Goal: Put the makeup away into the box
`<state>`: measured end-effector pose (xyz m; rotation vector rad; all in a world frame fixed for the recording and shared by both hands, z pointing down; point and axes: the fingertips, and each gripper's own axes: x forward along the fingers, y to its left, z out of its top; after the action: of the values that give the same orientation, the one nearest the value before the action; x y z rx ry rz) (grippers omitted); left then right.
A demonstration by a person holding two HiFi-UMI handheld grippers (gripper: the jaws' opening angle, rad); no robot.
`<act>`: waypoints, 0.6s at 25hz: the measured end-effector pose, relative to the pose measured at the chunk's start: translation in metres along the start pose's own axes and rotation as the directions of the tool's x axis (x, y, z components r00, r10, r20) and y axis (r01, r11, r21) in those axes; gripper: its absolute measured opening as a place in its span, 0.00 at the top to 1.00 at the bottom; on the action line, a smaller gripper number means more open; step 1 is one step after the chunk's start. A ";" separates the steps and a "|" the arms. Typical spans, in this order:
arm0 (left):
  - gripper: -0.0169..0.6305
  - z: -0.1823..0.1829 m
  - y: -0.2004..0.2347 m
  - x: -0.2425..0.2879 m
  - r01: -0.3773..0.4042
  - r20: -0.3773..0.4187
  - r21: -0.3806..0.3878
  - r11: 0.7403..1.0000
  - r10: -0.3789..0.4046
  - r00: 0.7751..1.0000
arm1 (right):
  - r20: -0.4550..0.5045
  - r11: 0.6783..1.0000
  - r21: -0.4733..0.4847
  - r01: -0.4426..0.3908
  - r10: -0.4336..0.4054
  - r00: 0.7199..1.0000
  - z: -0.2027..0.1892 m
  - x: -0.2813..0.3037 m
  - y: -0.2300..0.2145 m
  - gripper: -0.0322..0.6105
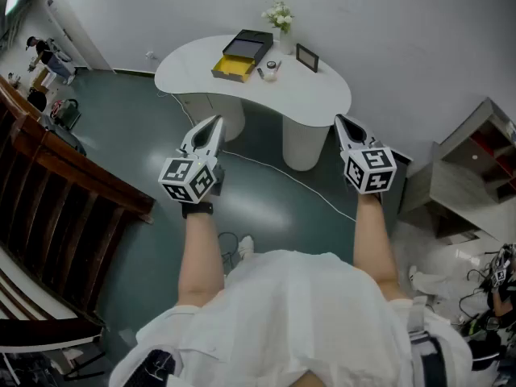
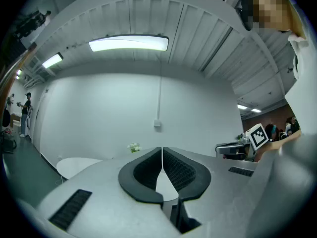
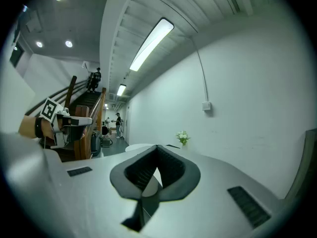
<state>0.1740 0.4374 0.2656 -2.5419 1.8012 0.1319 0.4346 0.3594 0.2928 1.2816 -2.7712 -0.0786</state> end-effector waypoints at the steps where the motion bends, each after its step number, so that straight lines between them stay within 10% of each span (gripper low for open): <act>1: 0.94 0.001 -0.001 -0.001 -0.001 0.001 -0.001 1.000 0.001 1.000 | 0.002 1.000 -0.001 0.001 -0.001 1.000 0.001 -0.001 0.001 0.94; 15: 0.94 -0.001 -0.010 0.001 -0.015 -0.007 0.012 1.000 0.015 1.000 | 0.010 0.999 0.000 -0.035 0.035 0.999 -0.001 -0.005 -0.004 0.94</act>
<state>0.1838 0.4399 0.2667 -2.5241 1.8185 0.1118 0.4414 0.3605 0.2928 1.2362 -2.8010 -0.0821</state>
